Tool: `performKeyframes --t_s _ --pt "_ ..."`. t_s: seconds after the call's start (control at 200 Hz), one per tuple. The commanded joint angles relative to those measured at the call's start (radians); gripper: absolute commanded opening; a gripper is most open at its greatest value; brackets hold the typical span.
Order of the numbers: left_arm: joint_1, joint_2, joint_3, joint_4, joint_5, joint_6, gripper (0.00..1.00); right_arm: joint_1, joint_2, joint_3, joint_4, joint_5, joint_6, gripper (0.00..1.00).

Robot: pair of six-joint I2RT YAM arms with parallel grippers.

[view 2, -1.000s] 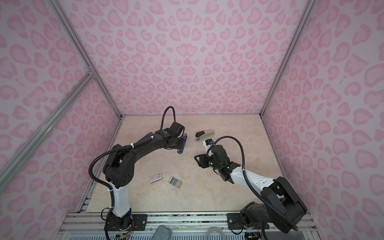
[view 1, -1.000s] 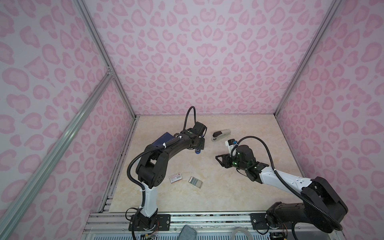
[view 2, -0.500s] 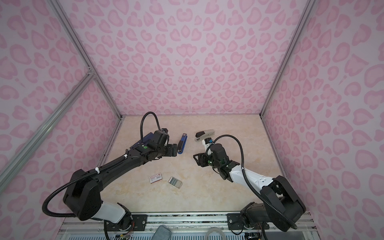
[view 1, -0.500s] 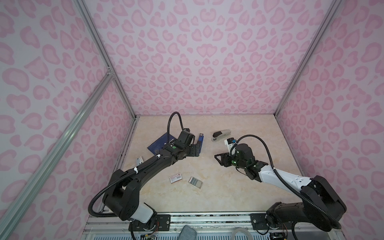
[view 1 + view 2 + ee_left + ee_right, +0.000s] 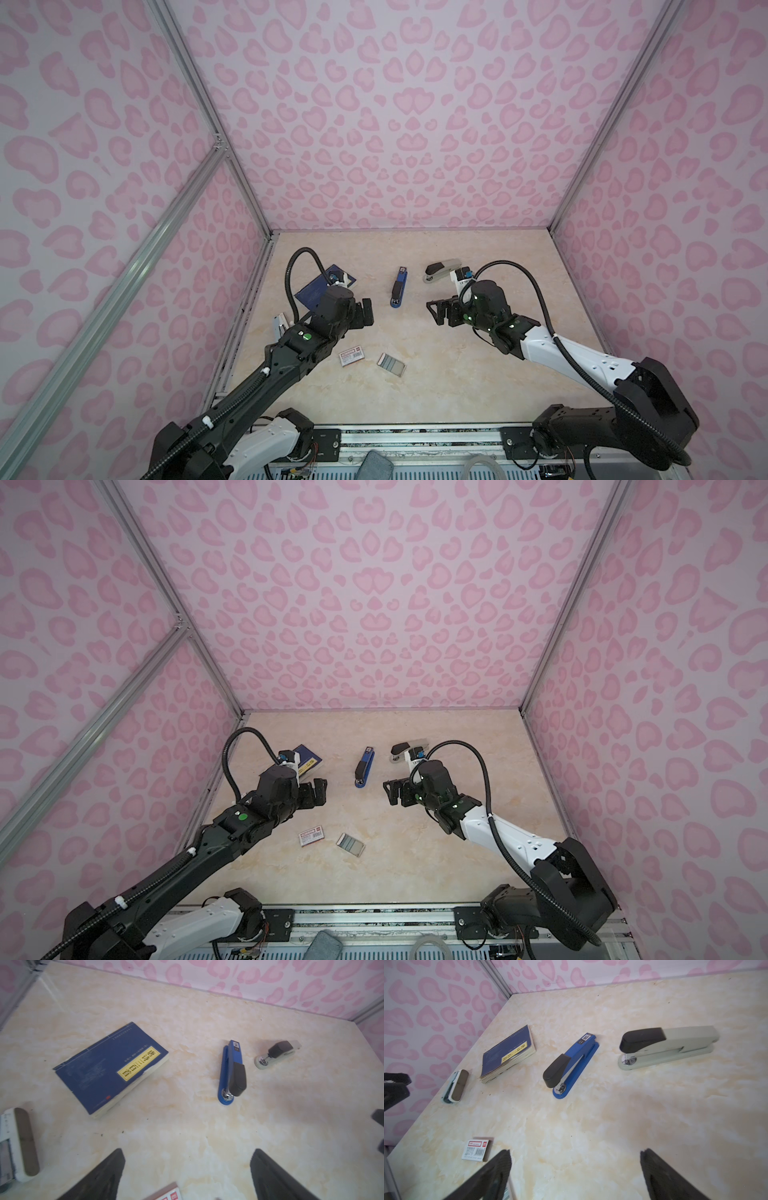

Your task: Load the staples into the stapler

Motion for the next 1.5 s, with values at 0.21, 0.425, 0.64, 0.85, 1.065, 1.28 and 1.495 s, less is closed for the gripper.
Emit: performKeyframes --t_s 0.21,0.425,0.64,0.85,1.065,1.28,1.495 --pt "0.078 -0.202 -0.162 0.217 -0.391 0.197 0.97 -0.031 -0.124 -0.125 0.152 0.630 -0.146 0.99" --pt "0.278 -0.112 -0.203 0.398 -0.335 0.265 0.96 -0.115 -0.137 -0.255 0.383 0.809 -0.248 0.99" --pt "0.377 0.141 -0.213 0.642 -0.260 0.263 0.96 -0.220 -0.071 -0.356 0.613 0.880 -0.337 0.98" --pt "0.389 0.304 -0.290 0.947 -0.291 0.362 0.97 -0.315 0.045 -0.425 0.780 0.805 -0.376 0.98" --pt "0.395 0.433 -0.344 1.183 -0.215 0.437 0.97 -0.343 0.178 -0.460 1.019 0.728 -0.470 0.98" --pt "0.422 0.430 -0.463 1.381 -0.052 0.460 0.97 -0.418 0.217 -0.505 1.111 0.533 -0.441 0.98" --pt "0.529 0.490 -0.390 1.281 0.212 0.433 0.97 -0.512 0.250 -0.437 0.976 0.325 -0.390 1.00"
